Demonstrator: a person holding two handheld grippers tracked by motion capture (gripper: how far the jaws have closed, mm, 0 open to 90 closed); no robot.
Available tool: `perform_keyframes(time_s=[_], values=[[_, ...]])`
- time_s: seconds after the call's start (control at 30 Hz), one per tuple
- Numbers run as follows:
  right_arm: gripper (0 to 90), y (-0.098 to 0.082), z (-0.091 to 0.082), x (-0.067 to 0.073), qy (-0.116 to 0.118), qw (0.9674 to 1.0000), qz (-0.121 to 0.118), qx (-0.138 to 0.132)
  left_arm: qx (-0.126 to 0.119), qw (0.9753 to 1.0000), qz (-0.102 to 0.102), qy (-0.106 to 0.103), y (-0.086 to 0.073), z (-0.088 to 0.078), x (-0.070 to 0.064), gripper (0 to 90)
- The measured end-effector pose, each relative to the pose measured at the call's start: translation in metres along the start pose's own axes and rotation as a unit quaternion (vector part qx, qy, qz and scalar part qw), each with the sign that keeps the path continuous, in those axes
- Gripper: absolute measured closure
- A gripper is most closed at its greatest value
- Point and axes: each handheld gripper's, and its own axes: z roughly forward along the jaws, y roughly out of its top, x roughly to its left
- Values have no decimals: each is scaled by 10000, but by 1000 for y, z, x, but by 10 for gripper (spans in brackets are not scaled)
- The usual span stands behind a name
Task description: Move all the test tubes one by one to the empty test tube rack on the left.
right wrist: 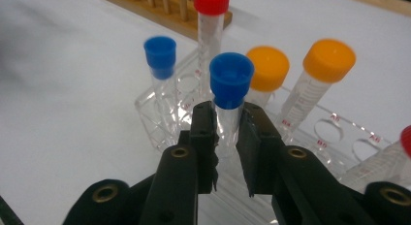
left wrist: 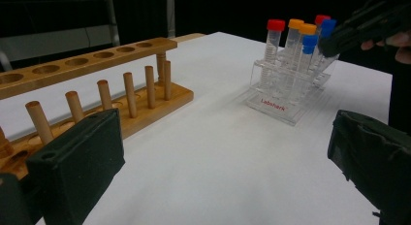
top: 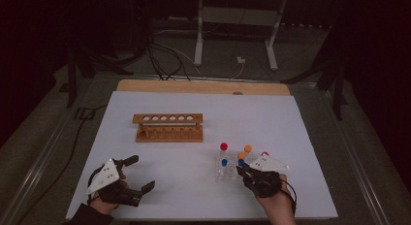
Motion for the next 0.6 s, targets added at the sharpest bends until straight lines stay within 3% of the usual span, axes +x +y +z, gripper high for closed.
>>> perform_keyframes(time_s=[0.17, 0.6], values=[[767, 5, -10, 0, -25, 9997, -46, -253, 97, 9998, 55, -160, 0, 3, -3, 5], [767, 21, -41, 6, 10, 9968, -245, -755, 191, 9997, 31, -118, -1, 4, -2, 5]])
